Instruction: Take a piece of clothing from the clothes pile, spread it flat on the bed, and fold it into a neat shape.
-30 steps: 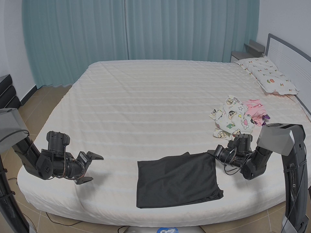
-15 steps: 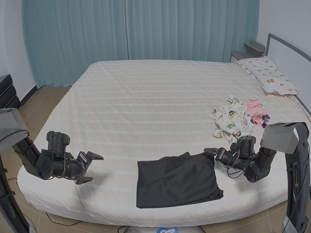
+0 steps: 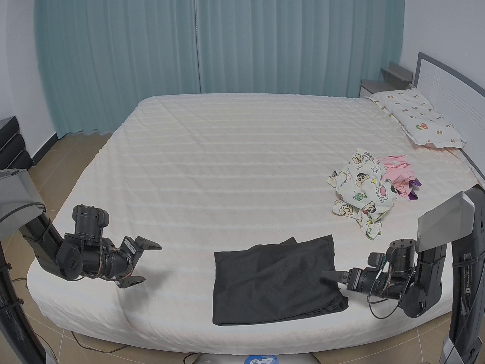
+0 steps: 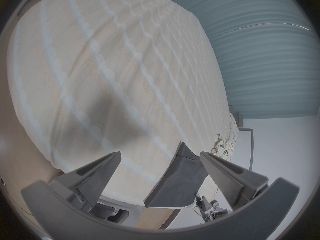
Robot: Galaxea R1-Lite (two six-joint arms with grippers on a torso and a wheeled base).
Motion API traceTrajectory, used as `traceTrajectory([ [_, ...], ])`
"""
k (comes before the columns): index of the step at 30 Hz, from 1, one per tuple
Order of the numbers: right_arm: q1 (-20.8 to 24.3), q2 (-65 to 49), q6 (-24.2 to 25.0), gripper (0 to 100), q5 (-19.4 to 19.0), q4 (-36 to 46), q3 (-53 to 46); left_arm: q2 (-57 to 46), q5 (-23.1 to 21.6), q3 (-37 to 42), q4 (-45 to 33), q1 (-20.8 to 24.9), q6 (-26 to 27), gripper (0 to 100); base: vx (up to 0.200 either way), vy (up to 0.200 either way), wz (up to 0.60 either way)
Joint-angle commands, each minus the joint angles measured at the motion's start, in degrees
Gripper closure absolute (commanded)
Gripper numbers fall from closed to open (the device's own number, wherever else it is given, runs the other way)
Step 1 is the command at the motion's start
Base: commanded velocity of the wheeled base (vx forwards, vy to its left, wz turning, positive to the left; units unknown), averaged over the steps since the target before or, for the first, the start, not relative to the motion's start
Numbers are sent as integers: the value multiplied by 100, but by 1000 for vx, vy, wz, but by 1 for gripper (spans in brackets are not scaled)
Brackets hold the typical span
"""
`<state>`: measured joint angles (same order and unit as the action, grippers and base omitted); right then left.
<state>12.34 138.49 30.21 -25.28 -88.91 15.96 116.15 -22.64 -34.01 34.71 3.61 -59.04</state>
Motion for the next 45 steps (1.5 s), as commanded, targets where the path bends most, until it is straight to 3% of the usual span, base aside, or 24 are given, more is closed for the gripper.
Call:
traceTrajectory([
  [1,146,-41,-76,0,-29,-101,-313,4,-4,0,1,0,-2,0,0,0,0],
  [4,181,-41,-85,0,-20,-101,-339,4,-4,0,1,0,-2,0,0,0,0],
  [5,190,-41,-85,100,-20,-101,-356,4,-4,0,1,0,-2,0,0,0,0],
  [16,181,-32,-498,100,23,-101,-708,4,-4,0,1,0,-2,0,0,0,0],
  [28,111,-111,-525,100,32,-101,-945,4,-4,0,1,0,-2,0,0,0,0],
  [29,111,-111,-525,0,32,-101,-945,4,-4,0,1,0,-2,0,0,0,0],
  [37,-100,-401,-551,0,-12,-109,-849,4,-4,0,1,0,-2,0,0,0,0],
  [45,-232,135,-516,0,32,58,311,4,-4,0,10,0,-2,0,0,0,0],
])
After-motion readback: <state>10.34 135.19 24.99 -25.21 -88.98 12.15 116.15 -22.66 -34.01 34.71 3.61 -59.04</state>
